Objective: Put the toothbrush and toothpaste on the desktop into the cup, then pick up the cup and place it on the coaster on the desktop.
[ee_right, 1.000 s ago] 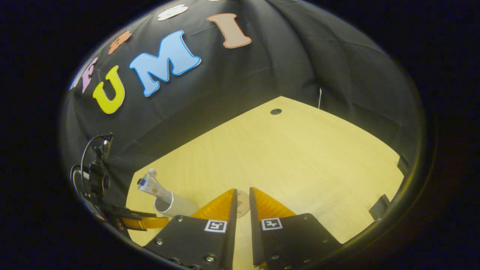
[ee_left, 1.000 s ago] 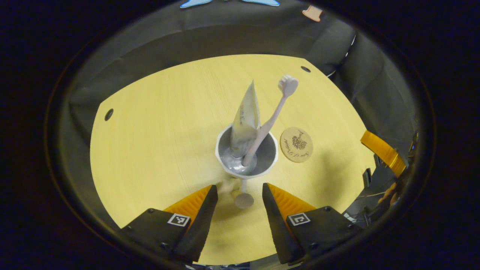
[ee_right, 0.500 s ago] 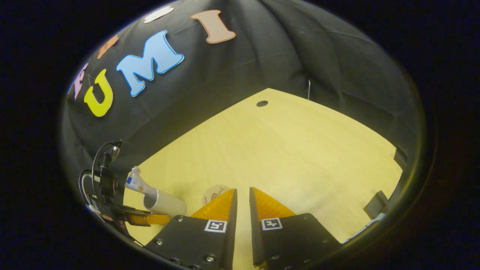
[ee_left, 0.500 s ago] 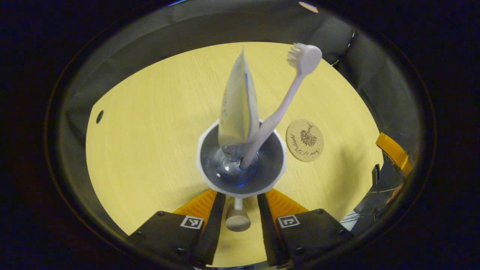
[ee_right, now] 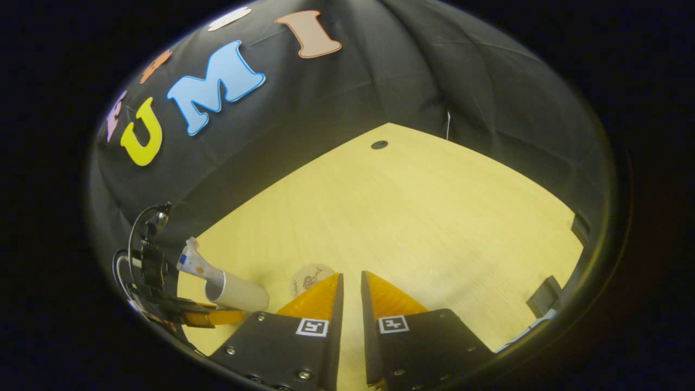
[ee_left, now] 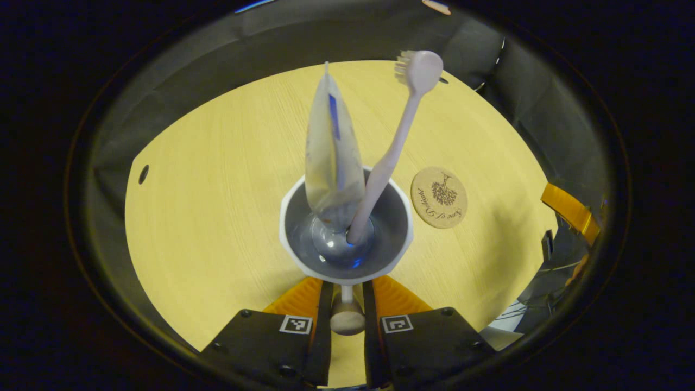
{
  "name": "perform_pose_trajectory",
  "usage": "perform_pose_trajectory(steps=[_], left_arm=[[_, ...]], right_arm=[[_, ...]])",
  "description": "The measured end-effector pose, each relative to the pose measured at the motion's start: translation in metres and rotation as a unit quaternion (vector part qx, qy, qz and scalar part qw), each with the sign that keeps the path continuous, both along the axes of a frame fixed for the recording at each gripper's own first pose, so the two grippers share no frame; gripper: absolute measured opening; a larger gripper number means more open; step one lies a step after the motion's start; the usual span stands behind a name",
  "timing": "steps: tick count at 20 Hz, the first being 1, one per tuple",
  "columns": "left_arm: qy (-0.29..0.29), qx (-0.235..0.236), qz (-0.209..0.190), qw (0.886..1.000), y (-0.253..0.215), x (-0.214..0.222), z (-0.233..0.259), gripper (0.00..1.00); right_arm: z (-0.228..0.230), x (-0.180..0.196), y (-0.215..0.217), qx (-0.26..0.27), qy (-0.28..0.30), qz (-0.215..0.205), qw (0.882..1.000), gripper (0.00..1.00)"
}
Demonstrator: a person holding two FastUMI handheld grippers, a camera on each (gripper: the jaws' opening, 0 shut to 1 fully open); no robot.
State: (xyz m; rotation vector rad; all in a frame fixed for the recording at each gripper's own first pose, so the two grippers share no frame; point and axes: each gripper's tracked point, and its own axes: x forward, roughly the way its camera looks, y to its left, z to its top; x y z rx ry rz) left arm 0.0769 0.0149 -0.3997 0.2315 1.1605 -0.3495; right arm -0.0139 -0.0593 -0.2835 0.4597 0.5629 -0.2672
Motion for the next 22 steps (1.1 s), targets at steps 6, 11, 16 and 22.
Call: perform_pose_trajectory(steps=[6, 11, 16, 22], left_arm=[[-0.02, 0.005, -0.034, 0.999, -0.028, 0.004, 0.014, 0.31], [-0.023, -0.006, -0.069, 0.997, -0.075, 0.005, 0.019, 0.32], [-0.017, -0.012, -0.093, 0.995, -0.101, 0.009, 0.013, 0.32], [-0.01, -0.002, -0.101, 0.995, -0.095, 0.022, 0.005, 0.31]], right_arm=[[0.001, -0.006, -0.007, 0.006, 0.002, -0.007, 1.0, 0.19], [0.003, -0.011, -0.017, 0.008, 0.002, -0.015, 1.0, 0.19], [0.002, -0.025, -0.037, 0.012, 0.006, -0.032, 0.999, 0.19], [0.002, -0.042, -0.066, 0.025, 0.011, -0.062, 0.998, 0.19]])
